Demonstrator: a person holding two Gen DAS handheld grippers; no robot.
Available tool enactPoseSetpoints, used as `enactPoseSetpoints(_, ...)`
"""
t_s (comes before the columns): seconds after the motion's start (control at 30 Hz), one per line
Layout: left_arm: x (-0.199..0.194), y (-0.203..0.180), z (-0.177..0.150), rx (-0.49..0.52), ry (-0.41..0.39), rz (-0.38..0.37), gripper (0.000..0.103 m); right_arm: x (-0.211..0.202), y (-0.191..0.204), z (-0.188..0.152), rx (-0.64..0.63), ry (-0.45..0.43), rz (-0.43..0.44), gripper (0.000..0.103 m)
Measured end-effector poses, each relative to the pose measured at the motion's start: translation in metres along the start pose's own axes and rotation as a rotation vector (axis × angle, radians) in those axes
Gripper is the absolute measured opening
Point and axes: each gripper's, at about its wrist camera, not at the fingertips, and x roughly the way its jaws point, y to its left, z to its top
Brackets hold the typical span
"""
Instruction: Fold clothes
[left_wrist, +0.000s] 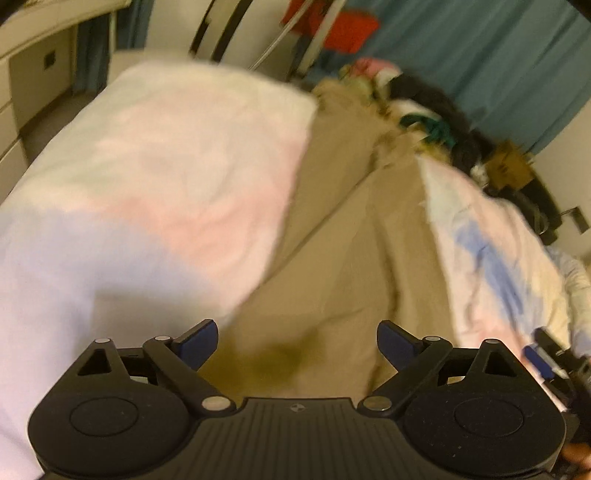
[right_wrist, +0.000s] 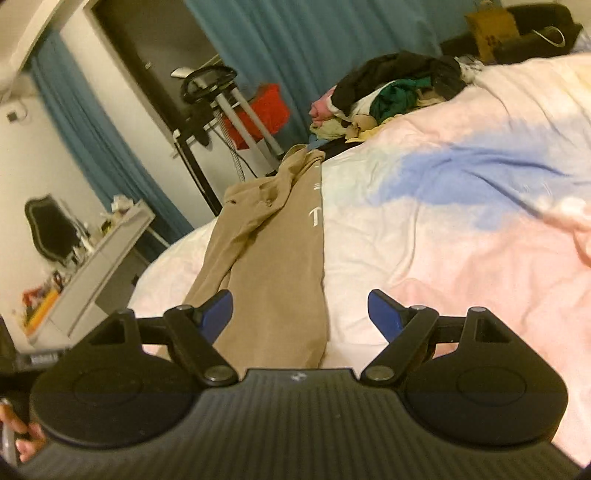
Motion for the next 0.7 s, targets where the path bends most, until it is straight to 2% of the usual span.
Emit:
enactPoseSetpoints(0.13,0.010,0.037,0.011,-0.073,0.095,-0.014,0.086,0.005,-0.007,0.001,0.035,0.005,0.011,0.082)
enactPoseSetpoints(0.23,0.023,0.055,0.013,-0.103,0.175,0.000,0.075,0.008,-0.009,0.000,0.046,0.020,0.016,0.082)
enactPoseSetpoints(0.33,0.031,0.050,0.011,-0.002,0.241,0.026,0.062,0.009,-0.009,-0.002,0.051,0.034,0.020,0.082)
enactPoseSetpoints(0.37,0.031,0.046,0.011,0.038,0.253,0.028,0.052,0.009,-0.009,-0.002,0.053,0.037,0.020,0.082)
enactPoseSetpoints(0.4,0.031,0.041,0.010,0.077,0.262,0.031,0.038,0.009,-0.009,-0.002,0.054,0.042,0.022,0.082)
enactPoseSetpoints(0.43,0.027,0.035,0.010,0.116,0.248,0.033,0.028,0.010,-0.009,-0.002,0.055,0.046,0.025,0.082)
enactPoseSetpoints(0.47,0.022,0.028,0.010,0.157,0.233,0.036,0.007,0.010,-0.010,-0.002,0.057,0.048,0.026,0.082)
enactPoseSetpoints(0.5,0.016,0.019,0.008,0.215,0.211,0.042,0.002,0.010,-0.010,-0.002,0.059,0.049,0.027,0.082)
enactPoseSetpoints(0.6,-0.008,-0.023,-0.008,0.463,0.120,0.142,0.001,0.011,-0.011,-0.003,0.062,0.052,0.021,0.082)
enactPoseSetpoints(0.7,-0.032,-0.060,-0.028,0.608,0.063,0.148,0.001,0.011,-0.014,-0.003,0.076,0.056,0.013,0.082)
